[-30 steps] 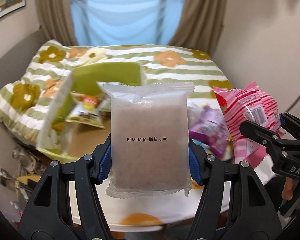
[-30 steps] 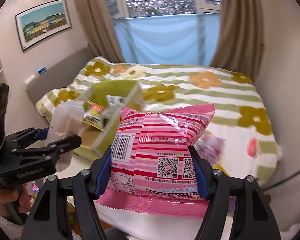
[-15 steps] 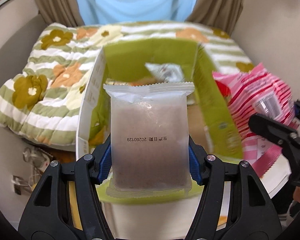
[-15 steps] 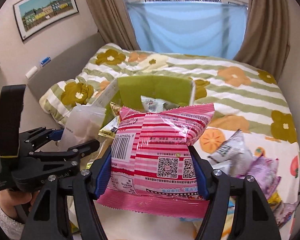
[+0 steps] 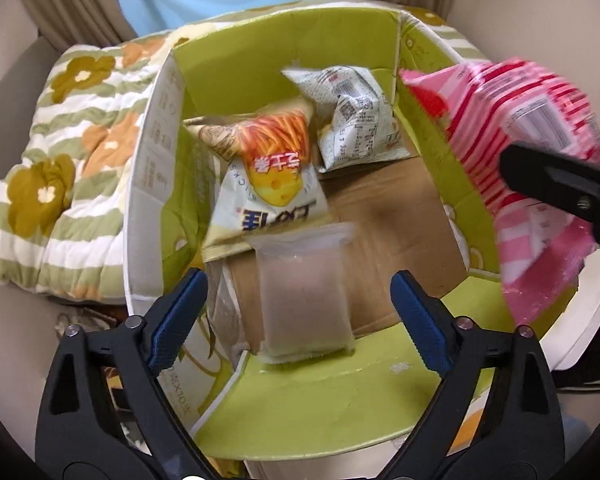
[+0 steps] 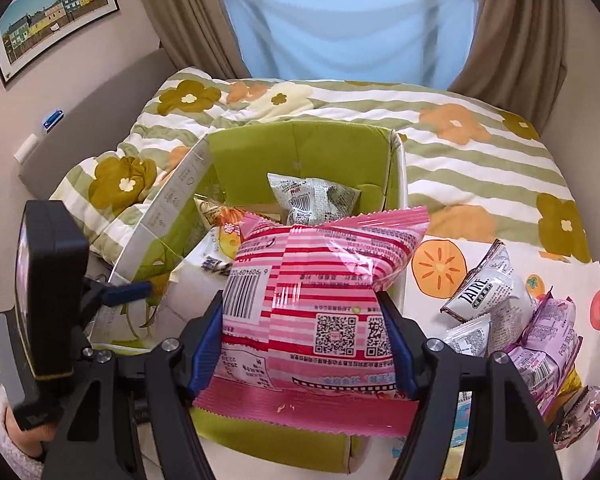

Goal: Organize snacks
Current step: 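Carry both packs into the yellow-green box and open both tools to release them, then move both tools back to the remaining snack pile, then grasp the lilac snack bag with the left tool while the right tool grasps the chocolate sponge-cake bag, then lift both held bags and carry them toward the yellow-green box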

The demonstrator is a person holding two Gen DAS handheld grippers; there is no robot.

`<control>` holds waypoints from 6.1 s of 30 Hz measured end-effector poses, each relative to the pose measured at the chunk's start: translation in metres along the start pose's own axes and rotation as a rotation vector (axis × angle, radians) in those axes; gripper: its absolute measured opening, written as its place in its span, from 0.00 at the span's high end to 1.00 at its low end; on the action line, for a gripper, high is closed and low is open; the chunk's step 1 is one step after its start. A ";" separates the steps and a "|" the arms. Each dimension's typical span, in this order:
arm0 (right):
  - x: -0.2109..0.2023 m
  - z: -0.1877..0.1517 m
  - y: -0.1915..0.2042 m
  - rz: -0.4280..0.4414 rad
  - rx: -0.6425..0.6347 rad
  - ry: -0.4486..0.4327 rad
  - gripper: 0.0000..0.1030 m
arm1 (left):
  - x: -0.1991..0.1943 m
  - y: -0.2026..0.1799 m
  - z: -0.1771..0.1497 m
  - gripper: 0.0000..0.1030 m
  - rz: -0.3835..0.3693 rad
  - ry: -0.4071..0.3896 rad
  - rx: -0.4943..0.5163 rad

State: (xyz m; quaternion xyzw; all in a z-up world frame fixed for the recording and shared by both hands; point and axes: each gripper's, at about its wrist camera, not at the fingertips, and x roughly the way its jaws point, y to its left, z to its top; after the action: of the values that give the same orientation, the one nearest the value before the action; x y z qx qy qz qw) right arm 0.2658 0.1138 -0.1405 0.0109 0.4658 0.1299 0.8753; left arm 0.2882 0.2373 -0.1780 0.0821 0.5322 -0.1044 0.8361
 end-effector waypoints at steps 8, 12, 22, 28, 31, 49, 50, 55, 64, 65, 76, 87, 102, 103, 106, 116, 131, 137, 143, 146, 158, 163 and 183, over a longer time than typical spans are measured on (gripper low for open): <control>0.007 0.004 0.004 0.046 -0.053 0.015 0.36 | -0.023 0.011 -0.009 0.10 0.034 -0.033 -0.054; 0.014 0.004 0.009 0.073 -0.082 0.031 0.35 | -0.032 0.014 -0.011 0.10 0.056 -0.053 -0.078; 0.047 -0.003 0.016 0.109 -0.118 0.086 0.34 | -0.037 0.018 -0.015 0.10 0.110 -0.060 -0.095; 0.045 -0.005 0.009 0.124 -0.082 0.074 0.01 | -0.037 0.018 -0.022 0.10 0.109 -0.055 -0.110; 0.037 -0.006 0.008 0.120 -0.087 0.031 0.01 | -0.040 0.018 -0.025 0.10 0.102 -0.056 -0.122; -0.032 -0.017 0.015 0.088 -0.084 -0.098 0.01 | -0.088 -0.007 -0.032 0.10 0.040 -0.186 -0.061; -0.040 -0.018 0.012 0.071 -0.067 -0.106 0.01 | -0.091 -0.012 -0.031 0.10 0.024 -0.195 -0.049; -0.072 -0.028 -0.008 0.014 -0.013 -0.150 0.01 | -0.101 -0.039 -0.022 0.10 -0.006 -0.238 0.002; -0.133 -0.051 -0.086 -0.093 0.101 -0.226 0.01 | -0.102 -0.120 0.000 0.10 -0.060 -0.262 0.074; -0.138 -0.055 -0.095 -0.103 0.111 -0.228 0.01 | -0.101 -0.133 0.004 0.10 -0.073 -0.259 0.080; -0.164 -0.118 -0.227 -0.210 0.234 -0.147 0.01 | -0.072 -0.280 0.024 0.10 -0.146 -0.213 0.215; -0.146 -0.165 -0.306 -0.173 0.381 -0.060 0.01 | -0.010 -0.347 0.053 0.10 -0.113 -0.126 0.259; -0.073 -0.172 -0.304 -0.271 0.465 0.057 0.01 | 0.072 -0.350 0.078 0.10 -0.205 0.023 0.391; -0.069 -0.172 -0.303 -0.285 0.467 0.063 0.01 | 0.075 -0.350 0.079 0.10 -0.214 0.028 0.396; -0.059 -0.172 -0.300 -0.335 0.478 0.069 0.01 | 0.082 -0.353 0.078 0.10 -0.244 0.044 0.424; -0.039 -0.176 -0.300 -0.446 0.505 0.098 0.01 | 0.091 -0.363 0.071 0.11 -0.313 0.073 0.475; -0.037 -0.180 -0.298 -0.472 0.498 0.101 0.14 | 0.078 -0.367 0.064 0.49 -0.332 0.052 0.520; -0.045 -0.181 -0.295 -0.473 0.481 0.085 0.32 | 0.069 -0.365 0.063 0.58 -0.316 0.031 0.513; -0.062 -0.178 -0.290 -0.461 0.463 0.028 0.35 | 0.053 -0.362 0.060 0.61 -0.317 0.006 0.499; -0.068 -0.175 -0.289 -0.452 0.450 0.011 0.35 | 0.047 -0.360 0.058 0.62 -0.313 -0.001 0.484; -0.086 -0.168 -0.285 -0.422 0.407 -0.038 0.35 | 0.021 -0.343 0.051 0.74 -0.329 -0.036 0.372; -0.094 -0.169 -0.284 -0.409 0.392 -0.059 0.35 | 0.009 -0.337 0.049 0.75 -0.330 -0.047 0.332; -0.140 -0.091 -0.238 -0.198 0.120 -0.228 0.35 | -0.133 -0.215 0.063 0.81 -0.154 -0.364 0.003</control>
State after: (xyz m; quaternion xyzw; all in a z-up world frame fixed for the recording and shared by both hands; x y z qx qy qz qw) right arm 0.1690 -0.1587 -0.1114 0.0317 0.3692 0.0127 0.9287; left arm 0.2326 0.0258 -0.0363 0.0223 0.3768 -0.1822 0.9079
